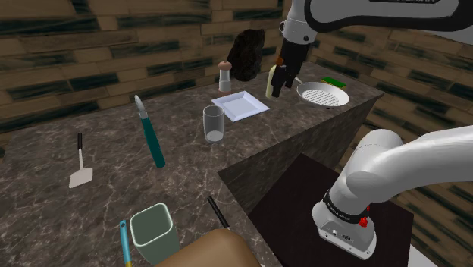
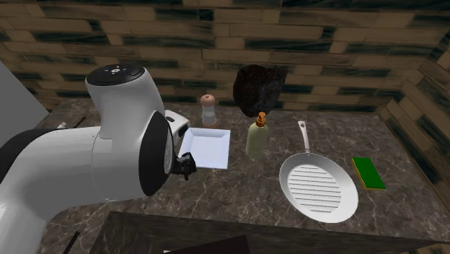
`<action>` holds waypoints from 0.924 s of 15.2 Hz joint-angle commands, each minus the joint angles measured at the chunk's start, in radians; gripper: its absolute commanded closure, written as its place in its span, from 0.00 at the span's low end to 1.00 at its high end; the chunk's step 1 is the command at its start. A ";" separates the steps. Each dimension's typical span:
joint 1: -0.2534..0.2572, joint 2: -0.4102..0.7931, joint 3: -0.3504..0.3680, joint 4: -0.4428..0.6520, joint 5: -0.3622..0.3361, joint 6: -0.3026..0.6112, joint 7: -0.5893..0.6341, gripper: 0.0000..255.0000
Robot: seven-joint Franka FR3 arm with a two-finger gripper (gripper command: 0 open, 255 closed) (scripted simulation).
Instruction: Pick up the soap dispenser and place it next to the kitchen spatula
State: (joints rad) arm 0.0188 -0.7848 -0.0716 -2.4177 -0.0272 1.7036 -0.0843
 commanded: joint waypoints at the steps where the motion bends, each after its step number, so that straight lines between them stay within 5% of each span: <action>1: 0.000 0.000 0.000 0.000 0.000 0.000 0.000 0.00; 14: -0.052 0.393 -0.234 0.336 -0.056 0.031 -0.244 0.00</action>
State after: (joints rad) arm -0.0330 -0.4288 -0.2911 -2.1142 -0.0866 1.7330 -0.3123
